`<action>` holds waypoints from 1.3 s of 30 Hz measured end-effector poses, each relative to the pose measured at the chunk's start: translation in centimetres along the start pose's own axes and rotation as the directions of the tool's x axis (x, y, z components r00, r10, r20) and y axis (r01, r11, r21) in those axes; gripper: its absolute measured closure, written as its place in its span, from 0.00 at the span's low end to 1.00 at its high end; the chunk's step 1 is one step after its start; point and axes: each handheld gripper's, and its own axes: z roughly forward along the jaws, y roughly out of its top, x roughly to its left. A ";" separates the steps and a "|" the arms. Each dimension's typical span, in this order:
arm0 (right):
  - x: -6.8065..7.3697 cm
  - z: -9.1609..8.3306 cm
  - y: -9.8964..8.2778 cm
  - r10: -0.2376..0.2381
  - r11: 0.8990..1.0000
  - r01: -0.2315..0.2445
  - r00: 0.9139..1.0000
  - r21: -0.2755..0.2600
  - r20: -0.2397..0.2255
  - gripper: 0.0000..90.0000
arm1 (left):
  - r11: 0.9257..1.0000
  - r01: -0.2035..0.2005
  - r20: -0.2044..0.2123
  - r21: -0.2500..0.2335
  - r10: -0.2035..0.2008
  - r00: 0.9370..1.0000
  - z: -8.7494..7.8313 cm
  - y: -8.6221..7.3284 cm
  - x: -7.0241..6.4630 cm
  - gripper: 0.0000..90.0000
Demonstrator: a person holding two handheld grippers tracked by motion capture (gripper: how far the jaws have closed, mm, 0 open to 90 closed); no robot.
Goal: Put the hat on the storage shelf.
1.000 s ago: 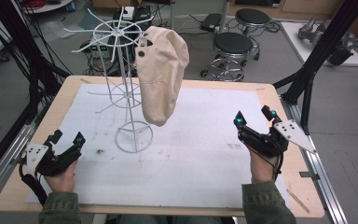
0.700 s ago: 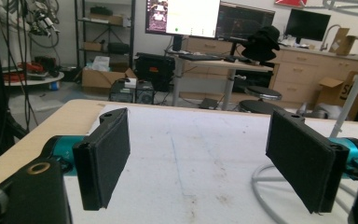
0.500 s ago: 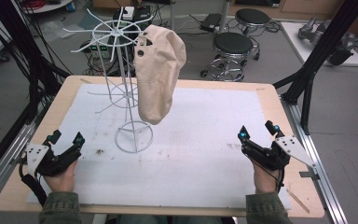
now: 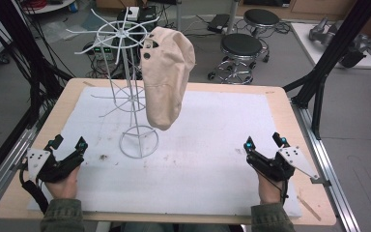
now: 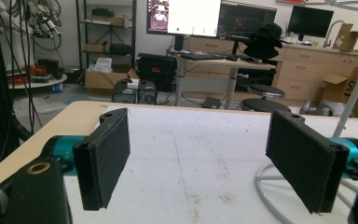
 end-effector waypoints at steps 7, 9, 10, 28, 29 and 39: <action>0.1 0.2 -1.7 -0.027 0.999 0.025 0.999 0.039 0.043 0.12 | 1.000 -0.006 0.001 0.005 0.006 1.000 0.1 -0.1 0.0 0.24; 0.1 0.2 -1.8 -0.036 0.998 0.033 0.998 0.056 0.056 0.12 | 1.000 -0.006 0.002 0.005 0.006 1.000 0.1 -0.1 0.0 0.24; 0.0 0.2 -1.8 -0.042 0.998 0.038 0.997 0.056 0.060 0.12 | 1.000 -0.008 0.003 0.006 0.008 1.000 0.1 -0.1 0.0 0.24; 0.6 -0.1 -2.2 -0.052 0.995 0.045 0.996 0.085 0.079 0.12 | 1.000 0.000 0.010 0.004 0.000 1.000 0.2 -0.1 0.1 0.24; 0.5 -0.1 -2.2 -0.050 0.996 0.044 0.996 0.082 0.077 0.12 | 1.000 0.000 0.009 0.004 0.000 1.000 0.2 -0.1 0.1 0.24; 0.3 0.0 -2.2 -0.029 0.996 0.021 0.996 0.089 0.082 0.12 | 1.000 -0.001 0.010 0.005 0.001 1.000 0.2 -0.1 0.1 0.24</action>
